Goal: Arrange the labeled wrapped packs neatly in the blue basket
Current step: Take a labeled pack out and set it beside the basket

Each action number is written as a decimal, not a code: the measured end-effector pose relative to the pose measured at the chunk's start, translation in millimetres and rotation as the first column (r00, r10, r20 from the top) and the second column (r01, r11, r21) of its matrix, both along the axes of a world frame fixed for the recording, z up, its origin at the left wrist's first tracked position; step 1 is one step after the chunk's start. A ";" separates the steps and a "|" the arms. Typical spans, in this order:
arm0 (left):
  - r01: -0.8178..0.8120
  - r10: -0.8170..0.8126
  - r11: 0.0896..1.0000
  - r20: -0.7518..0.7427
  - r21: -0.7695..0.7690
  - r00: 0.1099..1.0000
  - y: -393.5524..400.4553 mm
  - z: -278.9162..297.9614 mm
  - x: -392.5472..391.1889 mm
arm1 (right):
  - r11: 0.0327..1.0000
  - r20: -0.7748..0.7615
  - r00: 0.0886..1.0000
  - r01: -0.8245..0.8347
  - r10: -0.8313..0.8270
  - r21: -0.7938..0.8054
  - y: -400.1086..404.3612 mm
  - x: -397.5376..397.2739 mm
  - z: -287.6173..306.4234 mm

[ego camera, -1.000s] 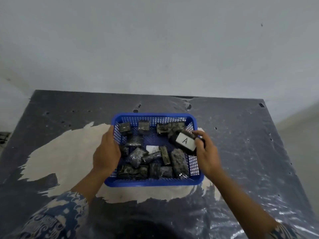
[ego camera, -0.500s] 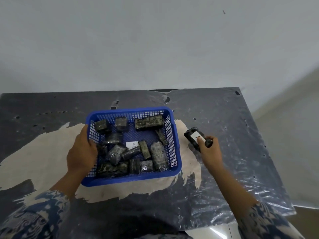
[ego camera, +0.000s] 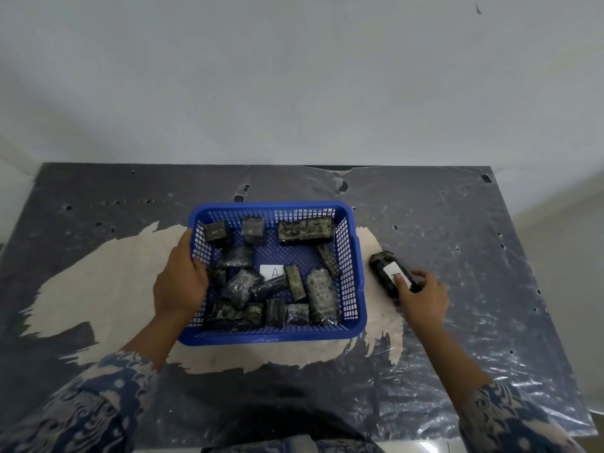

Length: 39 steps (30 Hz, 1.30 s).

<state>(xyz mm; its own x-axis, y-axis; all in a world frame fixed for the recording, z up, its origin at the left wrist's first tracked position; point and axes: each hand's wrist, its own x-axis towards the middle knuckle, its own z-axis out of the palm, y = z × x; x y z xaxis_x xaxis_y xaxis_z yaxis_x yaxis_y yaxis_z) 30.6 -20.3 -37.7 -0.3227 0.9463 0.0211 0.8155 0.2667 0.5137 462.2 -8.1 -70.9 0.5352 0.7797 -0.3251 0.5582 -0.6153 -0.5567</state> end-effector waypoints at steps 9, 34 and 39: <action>-0.055 0.055 0.998 0.011 -0.031 0.998 2.5 -0.8 -1.1 | 0.995 0.075 0.997 -0.028 0.021 0.100 5.7 -39.0 49.0; -0.020 0.021 1.000 0.057 -0.020 0.998 2.3 -8.5 -9.2 | 0.797 0.217 0.786 -0.491 0.579 -0.351 -26.5 -177.9 64.0; -0.024 0.026 0.999 0.056 -0.035 0.998 0.9 -6.4 -8.0 | 0.924 0.008 0.924 -0.382 0.383 -0.023 -41.4 -162.7 74.7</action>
